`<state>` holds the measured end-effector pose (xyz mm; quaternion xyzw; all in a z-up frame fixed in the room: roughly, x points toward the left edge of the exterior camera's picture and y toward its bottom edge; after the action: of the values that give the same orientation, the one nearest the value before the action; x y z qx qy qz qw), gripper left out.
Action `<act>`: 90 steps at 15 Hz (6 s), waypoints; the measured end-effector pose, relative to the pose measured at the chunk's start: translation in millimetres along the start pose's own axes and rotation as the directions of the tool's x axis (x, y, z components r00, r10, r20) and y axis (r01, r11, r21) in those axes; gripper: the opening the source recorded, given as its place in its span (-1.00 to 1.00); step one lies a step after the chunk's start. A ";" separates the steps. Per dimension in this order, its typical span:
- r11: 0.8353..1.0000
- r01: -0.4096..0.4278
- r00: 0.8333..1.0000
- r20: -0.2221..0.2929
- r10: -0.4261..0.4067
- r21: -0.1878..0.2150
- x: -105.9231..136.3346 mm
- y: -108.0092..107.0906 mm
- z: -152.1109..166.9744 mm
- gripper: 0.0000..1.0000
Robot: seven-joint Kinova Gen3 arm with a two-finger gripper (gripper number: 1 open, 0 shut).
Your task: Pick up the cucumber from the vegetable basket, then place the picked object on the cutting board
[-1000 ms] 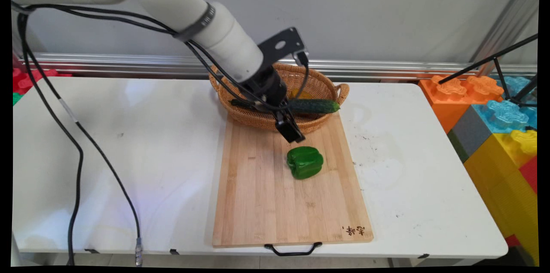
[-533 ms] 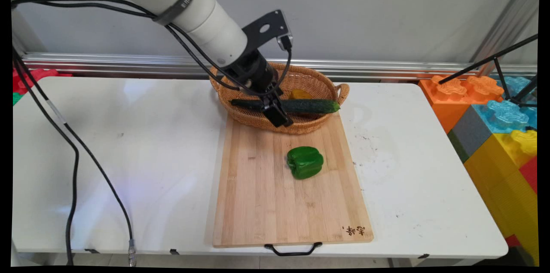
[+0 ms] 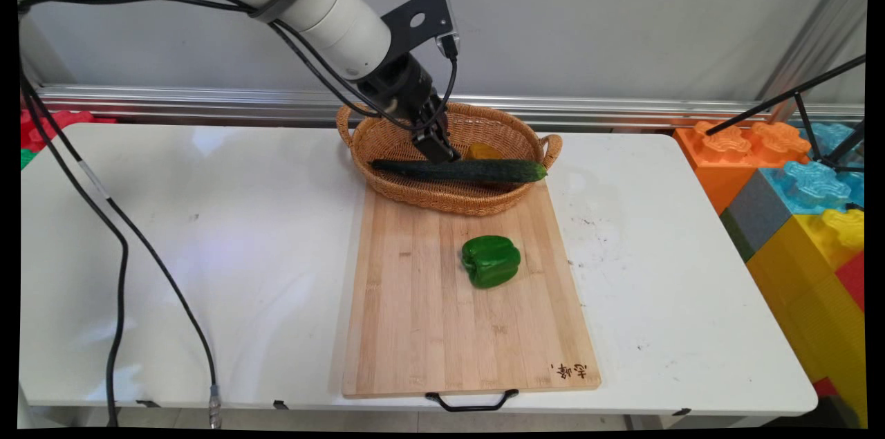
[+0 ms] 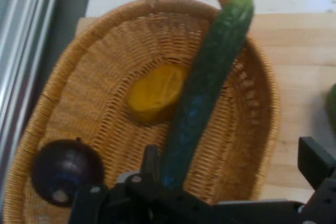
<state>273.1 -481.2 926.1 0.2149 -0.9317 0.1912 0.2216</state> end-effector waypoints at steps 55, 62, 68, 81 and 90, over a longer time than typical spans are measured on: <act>0.904 -0.423 0.898 0.162 0.408 0.067 44.3 19.7 -0.5 -1.00; 0.957 -0.288 0.941 0.174 0.291 -0.043 58.4 99.2 -42.1 -1.00; 0.972 -0.181 0.961 0.182 0.208 -0.152 52.9 148.6 -46.4 -1.00; 0.962 -0.103 0.968 0.196 0.155 -0.253 17.6 181.4 55.3 -1.00; 0.957 -0.078 0.971 0.196 0.136 -0.278 10.9 190.0 85.1 1.00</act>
<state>143.9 -364.5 811.5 0.1510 -0.9777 0.0508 0.1367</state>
